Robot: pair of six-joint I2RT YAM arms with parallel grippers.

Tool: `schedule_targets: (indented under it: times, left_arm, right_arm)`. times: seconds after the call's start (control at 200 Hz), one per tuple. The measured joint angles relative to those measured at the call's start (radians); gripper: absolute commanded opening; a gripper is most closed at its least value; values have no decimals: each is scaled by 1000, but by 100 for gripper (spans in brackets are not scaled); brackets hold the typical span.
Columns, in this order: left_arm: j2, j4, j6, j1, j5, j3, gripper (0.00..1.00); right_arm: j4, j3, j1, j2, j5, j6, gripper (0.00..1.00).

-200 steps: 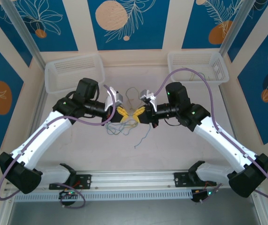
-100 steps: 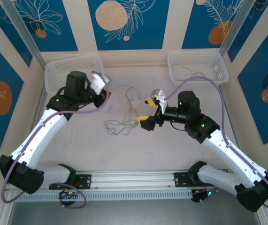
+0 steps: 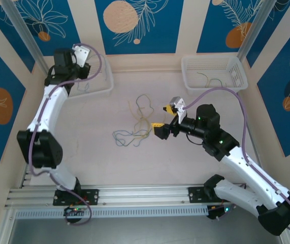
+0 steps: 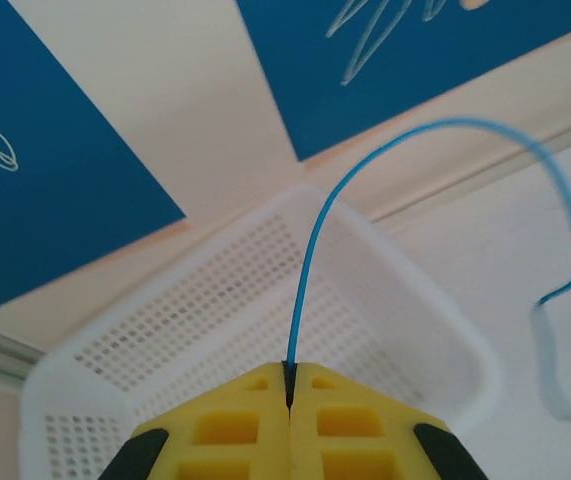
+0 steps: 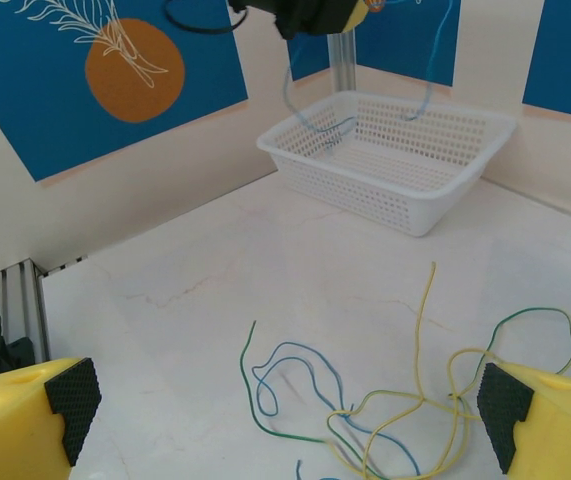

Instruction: Untangle the cables

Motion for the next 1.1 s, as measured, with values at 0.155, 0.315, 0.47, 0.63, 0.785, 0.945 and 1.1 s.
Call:
schedule_targets:
  times: [0.155,0.315,0.47,0.63,0.785,0.945,1.1]
  left_arm:
    - [239,-81,116,50,40,282,0]
    - [420,-166,189,75,71,513,0]
    - [478,-181,221,80,79,541,0]
    - [515,-187,227,80,82,537,0]
    - [527,-155,240,80,69,490,48]
    - [534,-103,216,80,34,426,100]
    - [512,-35,139,81,26,356,100]
  right_arm:
    - [1,-11,0,-31,0,11,100]
    - [1,-11,0,-49,0,18,100]
    - [-7,-11,1,-57,0,18,100]
    - [-16,-11,2,-76,5,18,100]
    - [-18,-13,2,-124,12,18,100]
    - [-10,-39,2,-168,50,21,100]
    - [-10,-48,2,-157,85,29,99]
